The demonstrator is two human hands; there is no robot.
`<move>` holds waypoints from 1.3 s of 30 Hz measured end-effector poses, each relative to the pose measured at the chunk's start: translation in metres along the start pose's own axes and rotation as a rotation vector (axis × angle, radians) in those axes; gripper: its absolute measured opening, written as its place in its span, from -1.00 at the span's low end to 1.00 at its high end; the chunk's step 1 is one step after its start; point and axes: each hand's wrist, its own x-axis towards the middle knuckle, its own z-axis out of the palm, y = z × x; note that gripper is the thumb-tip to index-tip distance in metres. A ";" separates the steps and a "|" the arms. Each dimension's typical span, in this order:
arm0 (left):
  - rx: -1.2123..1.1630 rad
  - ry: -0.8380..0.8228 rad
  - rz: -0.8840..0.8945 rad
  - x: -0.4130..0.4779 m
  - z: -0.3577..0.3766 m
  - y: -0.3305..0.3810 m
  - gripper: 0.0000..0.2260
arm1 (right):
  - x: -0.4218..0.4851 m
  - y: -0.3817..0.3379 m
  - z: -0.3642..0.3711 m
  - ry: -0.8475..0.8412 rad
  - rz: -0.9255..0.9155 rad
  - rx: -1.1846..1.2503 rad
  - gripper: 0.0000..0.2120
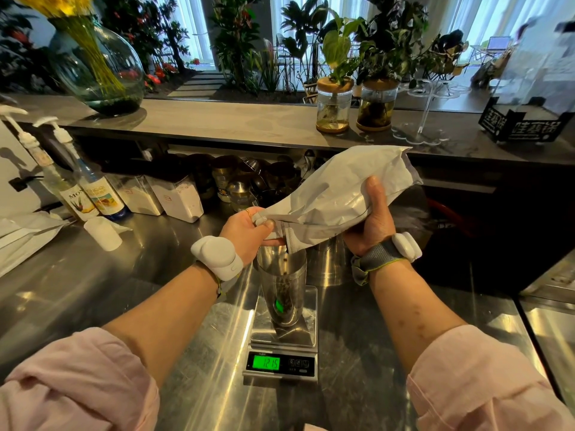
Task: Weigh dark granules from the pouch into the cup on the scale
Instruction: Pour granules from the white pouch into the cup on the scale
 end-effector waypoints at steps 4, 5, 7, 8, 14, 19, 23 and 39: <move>0.003 0.004 -0.001 0.000 0.001 0.000 -0.81 | 0.002 0.000 0.000 0.018 0.016 -0.006 0.06; 0.006 0.006 0.001 0.000 0.001 0.000 -0.81 | 0.002 0.000 0.000 0.026 0.025 -0.011 0.06; 0.017 0.004 0.001 0.001 0.000 0.000 -0.79 | 0.003 0.000 0.000 0.038 0.033 -0.022 0.08; 0.019 0.004 -0.003 0.002 0.000 0.000 -0.79 | 0.003 0.000 0.000 0.042 0.033 -0.023 0.09; 0.057 0.013 -0.007 0.004 -0.001 -0.004 -0.78 | 0.002 0.001 0.000 0.030 0.025 -0.011 0.08; 0.062 0.000 0.004 0.005 -0.001 -0.004 -0.77 | 0.002 0.001 0.001 0.018 0.017 -0.014 0.05; 0.243 0.045 0.037 0.006 -0.007 -0.007 -0.77 | 0.001 0.000 0.002 0.021 -0.001 -0.009 0.07; 0.072 0.018 -0.001 0.005 -0.001 -0.007 -0.77 | 0.000 0.001 -0.002 -0.010 -0.022 0.019 -0.08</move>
